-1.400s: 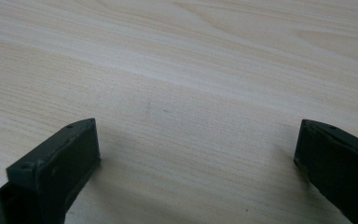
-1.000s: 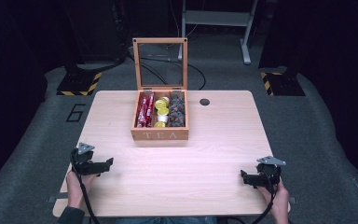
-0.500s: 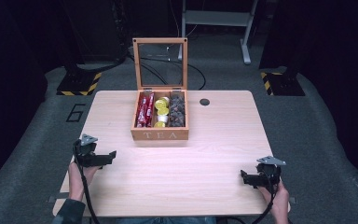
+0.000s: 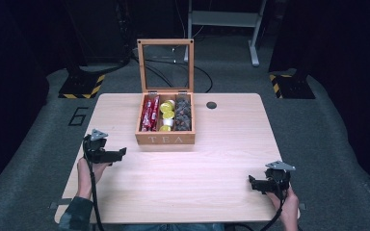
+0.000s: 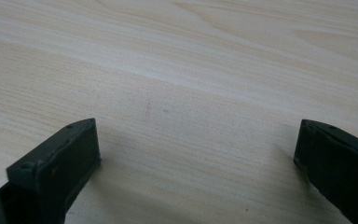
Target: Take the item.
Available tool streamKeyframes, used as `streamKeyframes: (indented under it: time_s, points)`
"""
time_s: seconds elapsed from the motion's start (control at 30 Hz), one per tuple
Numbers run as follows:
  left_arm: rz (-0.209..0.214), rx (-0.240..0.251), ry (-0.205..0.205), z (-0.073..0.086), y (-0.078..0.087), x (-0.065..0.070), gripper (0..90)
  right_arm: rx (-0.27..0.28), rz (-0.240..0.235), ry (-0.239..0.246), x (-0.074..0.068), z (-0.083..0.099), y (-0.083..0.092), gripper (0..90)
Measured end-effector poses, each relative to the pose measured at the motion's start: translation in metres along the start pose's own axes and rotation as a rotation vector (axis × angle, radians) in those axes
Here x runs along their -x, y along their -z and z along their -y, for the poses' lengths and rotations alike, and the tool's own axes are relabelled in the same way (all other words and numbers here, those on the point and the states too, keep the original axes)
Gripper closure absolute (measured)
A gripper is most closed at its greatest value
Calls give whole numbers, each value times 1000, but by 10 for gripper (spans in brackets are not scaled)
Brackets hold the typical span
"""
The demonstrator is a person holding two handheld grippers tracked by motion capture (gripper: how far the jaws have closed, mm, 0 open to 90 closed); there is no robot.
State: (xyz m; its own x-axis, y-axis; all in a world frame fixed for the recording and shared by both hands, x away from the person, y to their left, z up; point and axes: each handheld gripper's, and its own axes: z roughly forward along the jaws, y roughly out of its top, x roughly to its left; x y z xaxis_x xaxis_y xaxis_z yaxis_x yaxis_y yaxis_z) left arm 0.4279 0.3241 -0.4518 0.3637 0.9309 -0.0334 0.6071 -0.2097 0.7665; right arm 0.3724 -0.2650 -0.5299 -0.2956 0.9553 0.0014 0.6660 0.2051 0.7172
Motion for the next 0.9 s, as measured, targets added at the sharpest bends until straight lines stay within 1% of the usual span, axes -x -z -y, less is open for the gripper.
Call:
streamKeyframes:
  time_s: [0.17, 0.2, 0.23, 0.37, 0.4, 0.47, 0.5, 0.53, 0.6, 0.7, 0.73, 0.8, 0.83, 0.9]
  points:
    - [5, -1, -14, -7, -4, 3, 45, 0, 0, 0, 0, 0, 0, 0]
    - [14, -2, -13, -10, -6, 4, 45, 0, 0, 0, 0, 0, 0, 0]
    - [13, 4, -14, -12, -7, 4, 48, 0, 0, 0, 0, 0, 0, 0]
    - [32, 0, -16, -19, -13, 6, 53, 0, 0, 0, 0, 0, 0, 0]
    - [32, 0, -16, -19, -13, 6, 53, 1, 0, -1, 0, 0, 0, 0]
    - [37, 1, -19, -25, -16, 8, 53, 0, 0, 0, 0, 0, 0, 0]
    - [35, -1, -28, -27, -17, 8, 57, 0, 0, 0, 0, 0, 0, 0]
    - [37, -1, -24, -28, -18, 9, 55, 1, 0, 0, 0, 0, 0, 0]
    - [42, -3, -31, -32, -20, 9, 56, 1, 0, 0, 0, 0, 0, 0]
    - [44, -4, -30, -37, -23, 11, 55, 1, -1, 0, 0, 0, 0, 0]
    - [40, -4, -45, -39, -24, 11, 56, 1, -1, 0, 0, 0, 0, 0]
    - [38, -6, -45, -41, -26, 12, 57, 1, -1, 0, 0, 0, 0, 0]
    - [54, -10, -45, -44, -28, 13, 57, 1, -1, 0, 0, 0, 0, 0]
    - [53, -1, -43, -48, -30, 14, 57, 1, -1, 1, 0, 0, 0, 0]
